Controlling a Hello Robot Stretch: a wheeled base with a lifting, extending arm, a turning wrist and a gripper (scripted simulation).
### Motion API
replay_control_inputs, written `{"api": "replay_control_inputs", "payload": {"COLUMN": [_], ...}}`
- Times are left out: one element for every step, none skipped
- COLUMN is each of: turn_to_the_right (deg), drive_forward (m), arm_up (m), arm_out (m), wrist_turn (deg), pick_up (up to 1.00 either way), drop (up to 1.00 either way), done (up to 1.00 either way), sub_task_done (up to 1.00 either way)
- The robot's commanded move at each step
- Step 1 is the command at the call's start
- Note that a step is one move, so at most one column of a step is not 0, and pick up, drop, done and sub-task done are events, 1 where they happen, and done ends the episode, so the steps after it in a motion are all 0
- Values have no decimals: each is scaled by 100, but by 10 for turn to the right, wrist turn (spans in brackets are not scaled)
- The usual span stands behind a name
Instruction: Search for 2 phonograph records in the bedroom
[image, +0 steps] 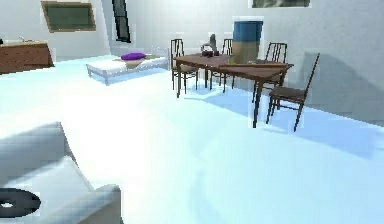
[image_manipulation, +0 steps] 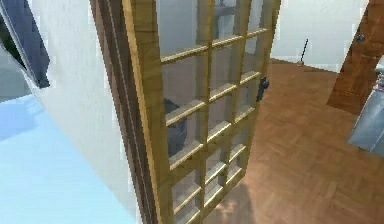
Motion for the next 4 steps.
{"api": "replay_control_inputs", "payload": {"turn_to_the_right": [0,-450,-120,0], "drive_forward": [35,0,0,0], "arm_up": [0,0,0,0], "arm_out": [0,0,0,0], "wrist_turn": [0,0,0,0], "pick_up": [0,0,0,0], "drop": [0,0,0,0], "done": [0,0,0,0], "sub_task_done": [0,0,0,100]}}
